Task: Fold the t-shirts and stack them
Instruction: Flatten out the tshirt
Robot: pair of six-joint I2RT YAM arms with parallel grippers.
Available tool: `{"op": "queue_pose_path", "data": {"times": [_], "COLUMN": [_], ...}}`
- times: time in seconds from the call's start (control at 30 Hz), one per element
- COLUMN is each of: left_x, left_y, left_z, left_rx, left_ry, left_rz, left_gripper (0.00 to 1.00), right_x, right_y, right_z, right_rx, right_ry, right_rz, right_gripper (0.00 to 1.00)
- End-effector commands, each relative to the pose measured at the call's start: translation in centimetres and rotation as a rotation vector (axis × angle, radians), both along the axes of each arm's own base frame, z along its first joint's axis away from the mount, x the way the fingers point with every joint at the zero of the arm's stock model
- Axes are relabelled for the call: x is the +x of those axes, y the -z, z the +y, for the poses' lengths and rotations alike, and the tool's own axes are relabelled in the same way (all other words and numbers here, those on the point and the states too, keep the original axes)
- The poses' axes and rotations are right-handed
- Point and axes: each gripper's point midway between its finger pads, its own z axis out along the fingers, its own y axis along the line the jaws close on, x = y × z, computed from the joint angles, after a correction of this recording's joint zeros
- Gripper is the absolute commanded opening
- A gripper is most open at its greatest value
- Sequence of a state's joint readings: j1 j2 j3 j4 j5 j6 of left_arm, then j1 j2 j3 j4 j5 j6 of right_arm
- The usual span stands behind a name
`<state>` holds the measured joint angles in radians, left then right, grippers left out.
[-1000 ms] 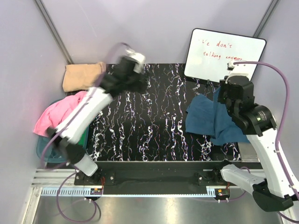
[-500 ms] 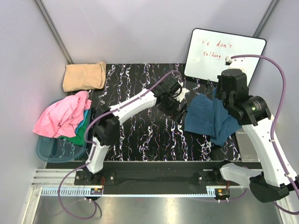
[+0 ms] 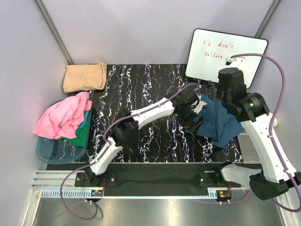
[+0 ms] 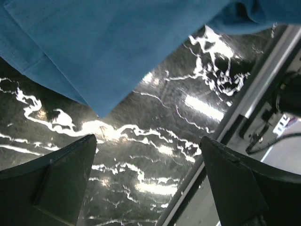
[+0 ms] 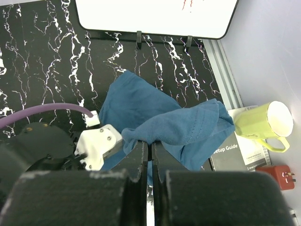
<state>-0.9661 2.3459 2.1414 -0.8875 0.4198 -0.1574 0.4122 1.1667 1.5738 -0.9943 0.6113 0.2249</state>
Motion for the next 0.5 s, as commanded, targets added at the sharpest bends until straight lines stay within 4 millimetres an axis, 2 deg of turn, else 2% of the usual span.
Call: {"op": "queue_pose_path", "data": {"times": [0.0,0.17,0.27,0.3,0.37,0.4,0.47], "left_x": [1.8,3.4,4.0,4.0,4.0,4.0,4.1], "left_y": [-0.2,2.2,3.1,3.1,4.0,4.2,4.9], "left_z": [-1.5,-1.6,-2.3,-2.5,-2.7,-2.8,-2.8], "left_rx": [-0.042,-0.021,-0.044,-0.056,-0.049,-0.054,-0.044], "left_ry": [-0.063,-0.128,-0.141,-0.137,-0.136,-0.137,-0.143], "left_rz": [-0.029,-0.041,-0.006,0.005,0.020,0.024,0.033], "left_gripper": [0.98,0.97,0.91,0.87,0.71,0.67,0.44], "right_x": [-0.1,-0.2,-0.6,-0.7,-0.9,-1.0,-1.1], "right_y": [-2.2,-2.6,-2.7,-2.7,-2.6,-2.6,-2.4], "right_z": [-0.5,-0.5,-0.7,-0.8,-0.9,-1.0,-1.0], "right_rx": [0.025,0.032,0.033,0.035,0.035,0.038,0.039], "right_ry": [0.041,0.041,0.050,0.054,0.058,0.060,0.062], "right_rz": [-0.054,-0.055,-0.053,-0.053,-0.053,-0.052,-0.050], "right_gripper": [0.00,0.00,0.00,0.00,0.00,0.00,0.00]}}
